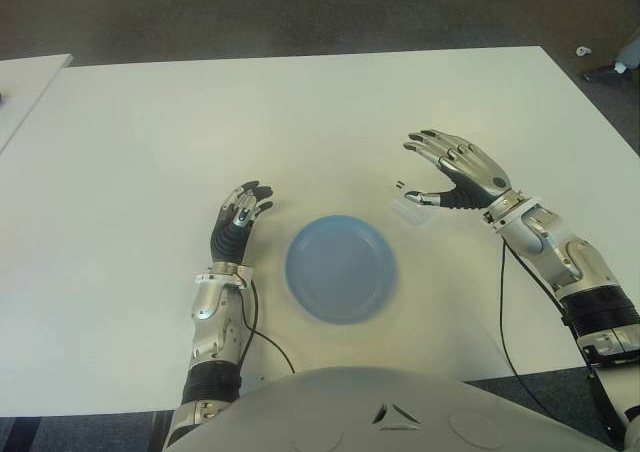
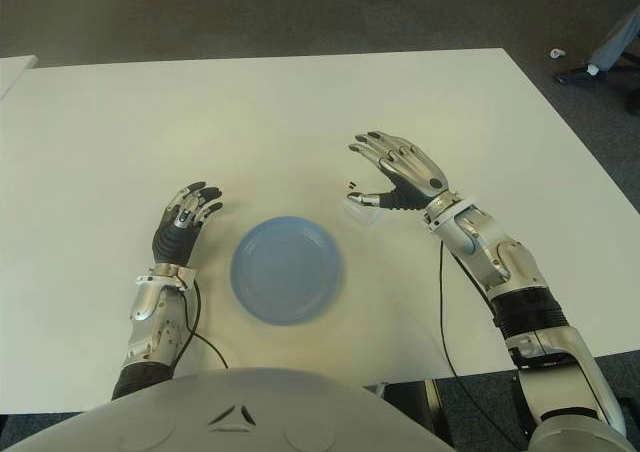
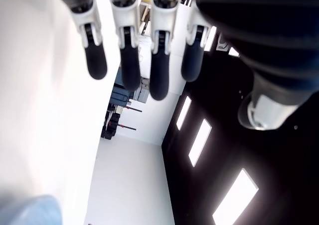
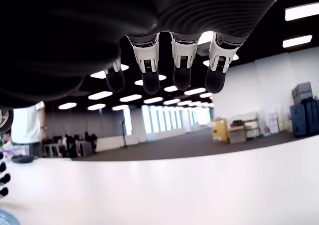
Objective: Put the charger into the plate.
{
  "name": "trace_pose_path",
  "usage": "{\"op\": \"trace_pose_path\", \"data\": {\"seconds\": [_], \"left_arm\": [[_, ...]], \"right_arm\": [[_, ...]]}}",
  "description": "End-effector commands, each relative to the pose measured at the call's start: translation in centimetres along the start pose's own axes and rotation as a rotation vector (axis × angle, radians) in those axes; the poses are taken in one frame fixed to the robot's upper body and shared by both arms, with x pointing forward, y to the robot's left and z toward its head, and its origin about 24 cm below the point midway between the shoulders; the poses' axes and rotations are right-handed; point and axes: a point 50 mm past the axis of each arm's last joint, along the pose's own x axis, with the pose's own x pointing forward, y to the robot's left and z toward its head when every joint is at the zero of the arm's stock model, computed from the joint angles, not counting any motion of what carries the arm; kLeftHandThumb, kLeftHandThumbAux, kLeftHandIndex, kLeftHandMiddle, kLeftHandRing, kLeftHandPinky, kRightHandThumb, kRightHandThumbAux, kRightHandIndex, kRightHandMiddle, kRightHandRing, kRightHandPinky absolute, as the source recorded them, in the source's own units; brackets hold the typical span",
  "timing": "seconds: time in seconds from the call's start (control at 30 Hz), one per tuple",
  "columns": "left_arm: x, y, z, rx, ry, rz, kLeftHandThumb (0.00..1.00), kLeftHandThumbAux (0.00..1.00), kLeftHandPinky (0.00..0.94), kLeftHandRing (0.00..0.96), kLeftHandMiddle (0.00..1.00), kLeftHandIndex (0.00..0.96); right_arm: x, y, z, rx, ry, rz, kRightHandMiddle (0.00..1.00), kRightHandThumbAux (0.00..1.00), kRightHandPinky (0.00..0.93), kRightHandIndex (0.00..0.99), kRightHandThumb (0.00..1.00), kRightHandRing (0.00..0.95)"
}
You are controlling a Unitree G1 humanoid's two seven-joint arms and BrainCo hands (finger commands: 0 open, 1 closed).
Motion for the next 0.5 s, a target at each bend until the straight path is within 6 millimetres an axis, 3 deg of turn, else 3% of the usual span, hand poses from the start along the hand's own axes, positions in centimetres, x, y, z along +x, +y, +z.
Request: {"op": "trace_pose_path", "data": {"seconds": [0.03, 0.5], "left_arm": [[-1.02, 0.38, -1.32, -0.018, 0.077, 0.015, 0.000, 0.530, 0.271, 0.289, 0.332, 0.278], [-1.06, 0.31, -1.21, -0.030, 0.075, 0.014, 0.000, 0.528, 0.252, 0.272, 0.312, 0.268]], "right_arm": [[-0.04, 0.20, -0.33, -0.005, 0.054, 0.057, 0.000, 0.179, 0.000, 0.000, 0.254, 0.000], [0.40, 0.49, -0.40, -0.071, 0.266, 0.197, 0.000, 0.101, 0.000, 0.000, 0.280, 0.000]]}}
